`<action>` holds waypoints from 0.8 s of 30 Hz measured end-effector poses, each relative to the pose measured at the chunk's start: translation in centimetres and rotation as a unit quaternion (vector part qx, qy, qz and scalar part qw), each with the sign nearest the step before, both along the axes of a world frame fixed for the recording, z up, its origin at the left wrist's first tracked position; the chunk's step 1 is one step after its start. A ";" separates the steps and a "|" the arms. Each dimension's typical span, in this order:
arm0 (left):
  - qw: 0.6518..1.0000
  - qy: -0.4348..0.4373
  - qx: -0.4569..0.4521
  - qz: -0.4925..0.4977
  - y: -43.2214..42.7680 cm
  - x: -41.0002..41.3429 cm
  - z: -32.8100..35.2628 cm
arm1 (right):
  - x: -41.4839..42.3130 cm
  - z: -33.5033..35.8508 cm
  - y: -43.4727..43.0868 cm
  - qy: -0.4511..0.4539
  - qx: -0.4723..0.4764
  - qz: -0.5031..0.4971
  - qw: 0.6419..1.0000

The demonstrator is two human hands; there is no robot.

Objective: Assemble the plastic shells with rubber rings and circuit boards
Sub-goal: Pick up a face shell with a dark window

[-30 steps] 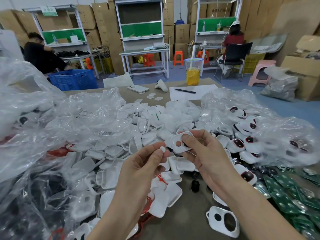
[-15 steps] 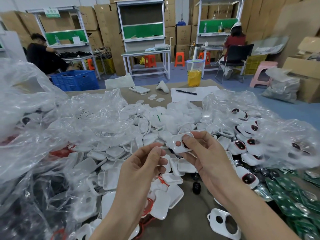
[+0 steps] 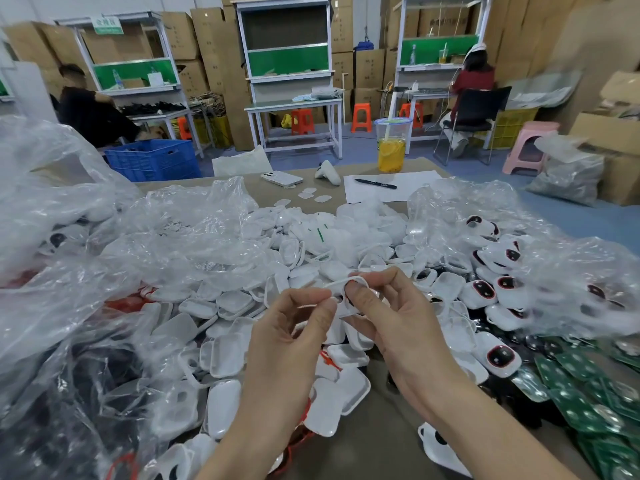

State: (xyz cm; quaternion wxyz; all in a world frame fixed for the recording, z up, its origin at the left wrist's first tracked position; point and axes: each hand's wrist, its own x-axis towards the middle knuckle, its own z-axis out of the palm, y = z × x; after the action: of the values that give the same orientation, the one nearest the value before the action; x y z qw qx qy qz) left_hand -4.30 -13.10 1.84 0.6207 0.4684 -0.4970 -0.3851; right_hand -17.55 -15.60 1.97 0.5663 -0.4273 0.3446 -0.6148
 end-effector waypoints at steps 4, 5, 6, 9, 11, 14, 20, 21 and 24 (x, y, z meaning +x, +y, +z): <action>1.000 0.002 -0.004 -0.003 -0.1 0.0 -0.4 | 0.4 -0.1 0.2 -0.016 0.004 0.004 1.000; 1.000 0.003 -0.005 -0.003 -0.2 0.0 -0.4 | 0.4 -0.2 0.2 -0.017 0.006 0.006 1.000; 1.000 0.002 -0.005 -0.003 -0.3 0.0 -0.5 | 0.5 -0.2 0.2 -0.019 0.009 0.007 1.000; 1.000 0.005 -0.005 -0.007 -0.3 0.1 -0.5 | 0.6 -0.2 0.3 -0.030 0.013 0.013 0.999; 1.000 0.012 0.000 -0.008 -0.3 0.1 -0.4 | 0.6 -0.1 0.4 -0.032 0.014 0.019 0.999; 0.999 0.036 0.009 -0.028 -0.3 0.2 -0.3 | 0.6 -0.1 0.6 -0.037 0.013 0.026 0.999; 0.997 0.029 0.027 -0.066 0.0 0.2 -0.2 | 0.9 -0.3 0.8 -0.032 0.010 0.053 0.998; 0.998 0.017 0.020 -0.064 0.0 0.2 -0.1 | 1.0 -0.4 0.8 -0.032 0.010 0.051 0.998; 0.997 -0.072 -0.006 -0.024 0.1 -0.1 0.0 | 1.3 -0.8 0.6 -0.033 0.014 0.051 0.998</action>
State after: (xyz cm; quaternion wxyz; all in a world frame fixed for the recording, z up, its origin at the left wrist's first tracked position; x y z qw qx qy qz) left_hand -4.43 -13.02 1.80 0.5764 0.4791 -0.5537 -0.3627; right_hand -16.29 -14.99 1.18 0.6140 -0.4152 0.3122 -0.5942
